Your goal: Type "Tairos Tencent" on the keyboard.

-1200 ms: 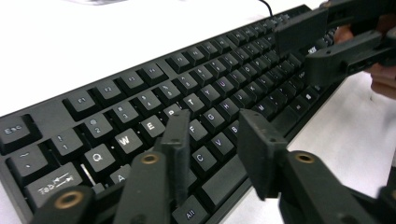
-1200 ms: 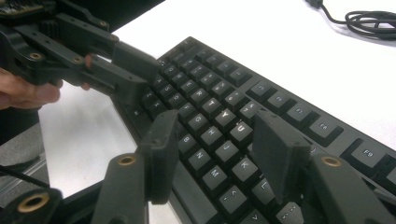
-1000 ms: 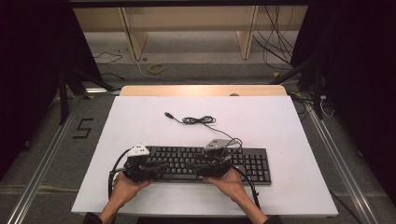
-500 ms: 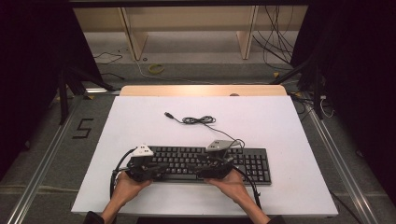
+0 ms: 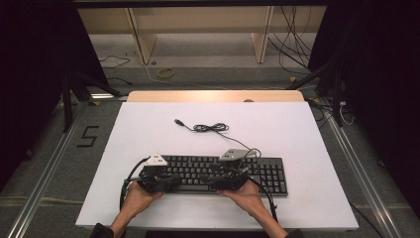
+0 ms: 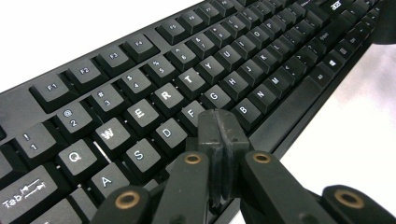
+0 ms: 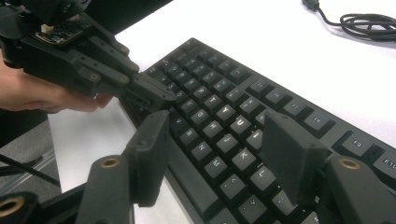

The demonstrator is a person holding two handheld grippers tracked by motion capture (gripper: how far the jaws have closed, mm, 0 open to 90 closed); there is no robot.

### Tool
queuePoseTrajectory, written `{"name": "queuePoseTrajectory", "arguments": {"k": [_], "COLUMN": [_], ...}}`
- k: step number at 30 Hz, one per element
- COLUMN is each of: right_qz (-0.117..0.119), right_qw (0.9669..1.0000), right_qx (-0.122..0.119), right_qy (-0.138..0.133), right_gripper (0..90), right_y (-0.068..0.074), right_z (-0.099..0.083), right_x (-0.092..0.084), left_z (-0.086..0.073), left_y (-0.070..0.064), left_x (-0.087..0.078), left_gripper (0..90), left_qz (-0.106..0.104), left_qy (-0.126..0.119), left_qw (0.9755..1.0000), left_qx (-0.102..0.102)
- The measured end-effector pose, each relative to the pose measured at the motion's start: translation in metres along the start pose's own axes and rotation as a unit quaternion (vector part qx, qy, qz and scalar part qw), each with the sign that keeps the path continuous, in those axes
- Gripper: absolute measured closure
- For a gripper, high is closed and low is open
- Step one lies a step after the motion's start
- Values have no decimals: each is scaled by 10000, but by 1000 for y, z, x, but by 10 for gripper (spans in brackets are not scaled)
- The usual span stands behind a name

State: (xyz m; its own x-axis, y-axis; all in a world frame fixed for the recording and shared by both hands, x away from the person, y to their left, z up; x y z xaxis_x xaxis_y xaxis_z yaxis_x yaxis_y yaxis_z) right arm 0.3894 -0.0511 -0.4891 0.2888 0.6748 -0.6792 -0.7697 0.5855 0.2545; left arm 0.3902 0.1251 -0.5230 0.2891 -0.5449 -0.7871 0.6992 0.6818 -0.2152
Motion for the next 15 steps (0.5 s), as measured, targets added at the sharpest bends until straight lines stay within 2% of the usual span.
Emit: {"name": "queuePoseTrajectory", "arguments": {"k": [15], "right_qz": [9], "right_qw": [10000], "right_qx": [-10], "right_qy": [-35], "right_gripper": [390], "right_y": [0], "right_z": [0], "right_x": [-2], "left_z": [-1], "left_y": [1], "left_x": [3], "left_gripper": [893], "left_qz": [-3], "left_qy": [80], "left_qw": [10000], "left_qx": [-49]}}
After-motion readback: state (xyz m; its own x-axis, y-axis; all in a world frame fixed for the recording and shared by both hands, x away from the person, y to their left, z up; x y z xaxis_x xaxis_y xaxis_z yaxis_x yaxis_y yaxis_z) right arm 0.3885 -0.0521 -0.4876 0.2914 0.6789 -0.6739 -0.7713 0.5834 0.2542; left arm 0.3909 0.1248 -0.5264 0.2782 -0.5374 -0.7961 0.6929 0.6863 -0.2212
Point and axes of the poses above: each handheld gripper's, and its own axes: x roughly forward along the jaws, z roughly out of its top, y roughly to its left, the point moved 7 cm from there along x, roughly forward along the jaws, and after that the axes turned 10 degrees about y, right-handed, at the moved point
